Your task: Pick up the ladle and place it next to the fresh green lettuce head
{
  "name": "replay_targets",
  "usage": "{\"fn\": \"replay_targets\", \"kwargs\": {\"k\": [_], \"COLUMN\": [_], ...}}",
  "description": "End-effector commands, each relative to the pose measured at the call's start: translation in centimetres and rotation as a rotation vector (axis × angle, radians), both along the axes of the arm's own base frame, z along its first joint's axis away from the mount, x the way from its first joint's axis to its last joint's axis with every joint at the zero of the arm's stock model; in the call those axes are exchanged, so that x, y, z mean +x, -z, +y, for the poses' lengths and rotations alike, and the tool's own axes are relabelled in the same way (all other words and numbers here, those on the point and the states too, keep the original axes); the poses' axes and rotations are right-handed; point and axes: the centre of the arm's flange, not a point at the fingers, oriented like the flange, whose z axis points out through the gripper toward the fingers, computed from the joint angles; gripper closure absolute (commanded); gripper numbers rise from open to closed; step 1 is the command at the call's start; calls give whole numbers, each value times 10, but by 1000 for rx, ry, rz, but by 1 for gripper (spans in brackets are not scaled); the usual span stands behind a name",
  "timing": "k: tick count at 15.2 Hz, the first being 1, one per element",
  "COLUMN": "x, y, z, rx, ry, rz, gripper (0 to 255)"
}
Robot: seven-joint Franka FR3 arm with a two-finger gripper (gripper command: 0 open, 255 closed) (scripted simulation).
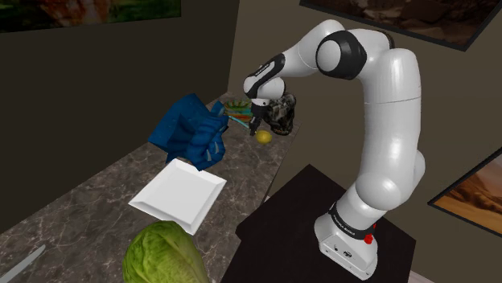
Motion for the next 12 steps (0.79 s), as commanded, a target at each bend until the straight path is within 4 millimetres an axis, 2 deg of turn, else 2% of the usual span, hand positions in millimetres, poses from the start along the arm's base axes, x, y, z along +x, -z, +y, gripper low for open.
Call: {"fn": "replay_targets", "kwargs": {"k": [1, 12], "x": [1, 1], "y": [-11, -69], "z": [0, 0], "rx": [0, 0], "ry": [0, 0], "rz": [0, 0], "gripper": [255, 255]}}
